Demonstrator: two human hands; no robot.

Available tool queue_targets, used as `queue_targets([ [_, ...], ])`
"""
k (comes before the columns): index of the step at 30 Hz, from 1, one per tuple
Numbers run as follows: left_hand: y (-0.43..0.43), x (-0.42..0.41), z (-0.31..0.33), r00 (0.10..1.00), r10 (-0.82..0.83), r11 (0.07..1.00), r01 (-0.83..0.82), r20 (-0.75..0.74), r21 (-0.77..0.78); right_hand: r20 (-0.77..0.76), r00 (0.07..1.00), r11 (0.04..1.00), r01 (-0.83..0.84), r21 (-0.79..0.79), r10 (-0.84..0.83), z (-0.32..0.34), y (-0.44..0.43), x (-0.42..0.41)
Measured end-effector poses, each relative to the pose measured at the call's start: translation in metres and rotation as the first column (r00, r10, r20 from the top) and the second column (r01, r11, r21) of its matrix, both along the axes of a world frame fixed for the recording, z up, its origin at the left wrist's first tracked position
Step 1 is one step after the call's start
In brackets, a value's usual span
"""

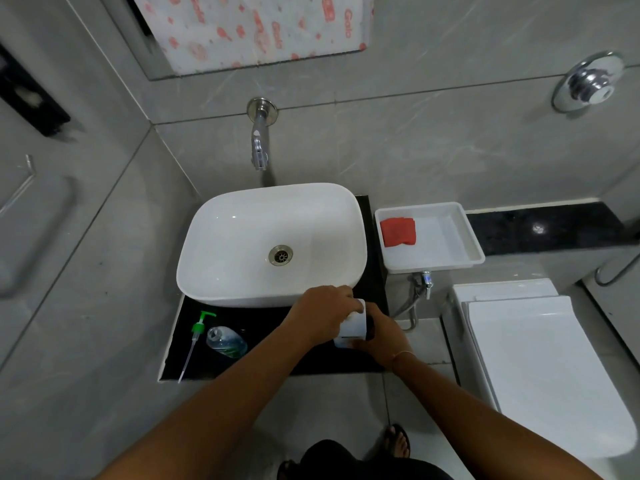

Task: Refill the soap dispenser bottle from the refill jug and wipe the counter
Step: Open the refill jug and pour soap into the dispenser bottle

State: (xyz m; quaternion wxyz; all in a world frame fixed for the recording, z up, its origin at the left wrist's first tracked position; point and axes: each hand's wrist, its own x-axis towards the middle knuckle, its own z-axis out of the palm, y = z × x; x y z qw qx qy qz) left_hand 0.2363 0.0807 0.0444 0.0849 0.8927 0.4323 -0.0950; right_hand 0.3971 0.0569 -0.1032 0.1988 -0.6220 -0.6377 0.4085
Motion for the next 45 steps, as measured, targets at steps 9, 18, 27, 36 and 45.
queue_targets([
  [9, -0.021, -0.032, -0.021, 0.752, 0.497, 0.84, -0.542, 0.432, -0.023, -0.053, 0.999, 1.0, 0.012, 0.017, -0.012, 0.002, -0.002, 0.001],
  [18, -0.047, -0.069, -0.121, 0.702, 0.699, 0.714, -0.671, 0.139, -0.202, 0.004, 1.0, 1.0, 0.007, -0.012, -0.007, -0.003, -0.004, 0.004],
  [27, -0.046, -0.071, -0.154, 0.599, 0.755, 0.656, -0.697, 0.268, -0.291, -0.016, 0.999, 0.999, 0.042, -0.019, -0.042, -0.005, -0.009, 0.005],
  [36, -0.135, -0.167, -0.151, -0.167, 0.88, 0.053, -0.895, 0.444, -0.443, -0.033, 0.995, 0.995, 0.088, -0.047, -0.09, 0.002, -0.014, 0.002],
  [45, -0.074, -0.246, -0.138, 0.084, 0.869, 0.44, -0.579, 0.487, -0.686, -0.082, 0.987, 0.989, 0.13, -0.065, -0.135, 0.01, -0.025, -0.018],
])
